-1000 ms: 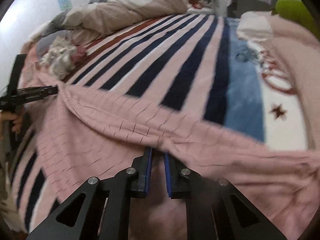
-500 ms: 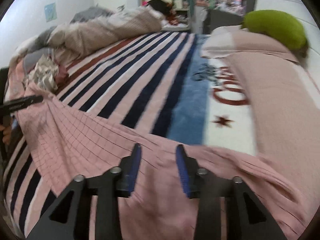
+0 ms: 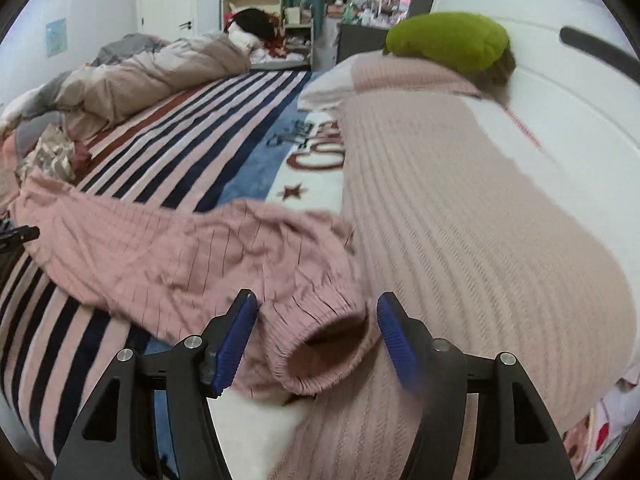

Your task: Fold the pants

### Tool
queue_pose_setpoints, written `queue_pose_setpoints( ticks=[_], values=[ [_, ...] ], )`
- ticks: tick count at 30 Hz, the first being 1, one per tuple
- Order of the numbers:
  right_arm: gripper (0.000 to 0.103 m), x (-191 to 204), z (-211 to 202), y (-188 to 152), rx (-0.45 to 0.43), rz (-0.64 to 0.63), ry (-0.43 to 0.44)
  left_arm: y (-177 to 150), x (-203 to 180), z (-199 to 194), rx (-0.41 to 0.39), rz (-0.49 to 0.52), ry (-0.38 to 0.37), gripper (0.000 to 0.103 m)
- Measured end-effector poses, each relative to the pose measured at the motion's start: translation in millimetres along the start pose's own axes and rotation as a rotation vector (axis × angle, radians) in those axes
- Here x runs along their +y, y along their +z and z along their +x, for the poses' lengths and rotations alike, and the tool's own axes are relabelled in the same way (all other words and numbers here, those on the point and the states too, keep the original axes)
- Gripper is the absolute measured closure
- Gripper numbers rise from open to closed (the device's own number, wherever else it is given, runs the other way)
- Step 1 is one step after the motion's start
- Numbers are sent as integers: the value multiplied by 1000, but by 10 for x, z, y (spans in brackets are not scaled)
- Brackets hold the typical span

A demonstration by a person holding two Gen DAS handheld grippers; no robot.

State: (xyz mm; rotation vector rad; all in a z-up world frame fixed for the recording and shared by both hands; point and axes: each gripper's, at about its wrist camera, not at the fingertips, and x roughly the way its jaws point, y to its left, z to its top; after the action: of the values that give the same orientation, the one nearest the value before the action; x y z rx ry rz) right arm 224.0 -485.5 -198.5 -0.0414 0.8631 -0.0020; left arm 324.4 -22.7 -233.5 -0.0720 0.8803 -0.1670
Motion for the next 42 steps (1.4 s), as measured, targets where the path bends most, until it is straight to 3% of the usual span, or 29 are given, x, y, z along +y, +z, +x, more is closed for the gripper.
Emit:
queue_pose_setpoints(
  ticks=[2,3,4,5,6,13,17,20,21,23,25,27,34,42],
  values=[
    [44,-26,76,-13,-1,3,6,-38,-15,-2,5,-6,3,38],
    [50,-27,92,-13,-5,2,14,-46,-23,1,7,-7,2,38],
    [77,-25,103,-8,-13,-4,19,-55,-36,-4,6,-7,2,38],
    [94,-20,115,20,-23,-18,8,-45,-39,0,4,-6,1,38],
    [100,-32,121,31,-29,-28,-12,-44,-48,-4,0,-5,2,38],
    [101,-211,143,364,-97,-27,-52,31,-82,46,-29,-10,34,38],
    [98,-282,379,485,-45,-47,-80,50,-59,152,-19,-31,50,38],
    [82,-344,630,460,22,-27,-64,48,-49,210,-7,-38,55,38],
    [72,-369,665,438,29,-4,-36,47,-53,215,-5,-37,54,36],
    [69,-415,638,400,13,39,1,52,-51,202,-10,-34,59,31],
    [51,-431,544,387,-3,52,-7,59,-39,170,-17,-35,57,31],
    [44,-428,352,368,-41,66,-12,69,-11,107,-28,-42,52,30],
    [44,-276,-259,93,-91,134,114,20,101,-166,-63,-73,23,27],
    [44,-109,-354,-523,-104,368,238,-234,305,-258,-37,-142,-9,26]
  ],
)
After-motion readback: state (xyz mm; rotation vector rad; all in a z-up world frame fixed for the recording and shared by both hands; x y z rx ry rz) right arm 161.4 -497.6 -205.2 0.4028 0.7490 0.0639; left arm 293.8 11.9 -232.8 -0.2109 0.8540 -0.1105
